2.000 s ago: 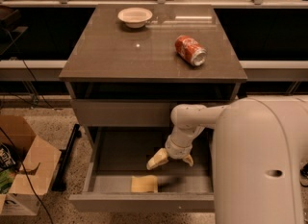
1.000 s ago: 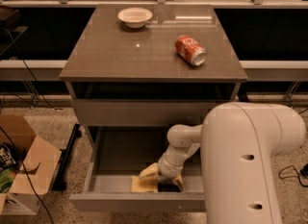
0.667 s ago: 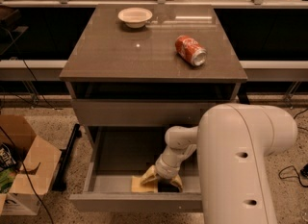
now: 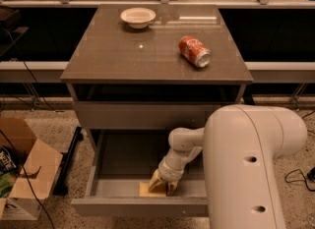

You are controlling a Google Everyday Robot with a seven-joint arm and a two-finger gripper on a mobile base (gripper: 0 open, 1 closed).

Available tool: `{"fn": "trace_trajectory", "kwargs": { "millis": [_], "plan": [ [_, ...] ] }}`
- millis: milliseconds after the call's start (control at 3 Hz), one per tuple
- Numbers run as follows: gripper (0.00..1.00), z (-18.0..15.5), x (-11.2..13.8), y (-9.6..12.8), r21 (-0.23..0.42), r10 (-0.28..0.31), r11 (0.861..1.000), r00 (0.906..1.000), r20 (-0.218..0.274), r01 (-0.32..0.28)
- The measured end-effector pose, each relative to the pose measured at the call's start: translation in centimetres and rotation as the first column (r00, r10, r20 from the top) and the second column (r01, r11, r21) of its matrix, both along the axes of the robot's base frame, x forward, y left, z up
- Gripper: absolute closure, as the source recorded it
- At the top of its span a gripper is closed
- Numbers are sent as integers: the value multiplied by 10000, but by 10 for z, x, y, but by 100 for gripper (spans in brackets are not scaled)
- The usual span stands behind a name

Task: Pick sponge from middle drawer and place on counter

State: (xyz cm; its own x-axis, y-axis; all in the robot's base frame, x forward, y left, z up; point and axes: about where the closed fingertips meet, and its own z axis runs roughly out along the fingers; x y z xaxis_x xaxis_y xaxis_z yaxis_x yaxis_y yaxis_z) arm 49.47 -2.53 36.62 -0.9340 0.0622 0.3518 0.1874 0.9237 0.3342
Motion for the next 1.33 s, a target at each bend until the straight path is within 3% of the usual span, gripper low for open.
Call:
{"fn": "trace_trajectory", "kwargs": {
  "millis": [333, 667, 1000, 1333],
  "plan": [
    [93, 30, 13, 9, 432, -21, 9991, 9972, 746, -11],
    [100, 81, 32, 5, 1151, -145, 9933, 9799, 1987, -86],
    [100, 147, 40, -23, 1736, -311, 9843, 9379, 3455, -313],
    [100, 187, 31, -54, 2059, -166, 9753, 9031, 4290, -798]
  ]
}}
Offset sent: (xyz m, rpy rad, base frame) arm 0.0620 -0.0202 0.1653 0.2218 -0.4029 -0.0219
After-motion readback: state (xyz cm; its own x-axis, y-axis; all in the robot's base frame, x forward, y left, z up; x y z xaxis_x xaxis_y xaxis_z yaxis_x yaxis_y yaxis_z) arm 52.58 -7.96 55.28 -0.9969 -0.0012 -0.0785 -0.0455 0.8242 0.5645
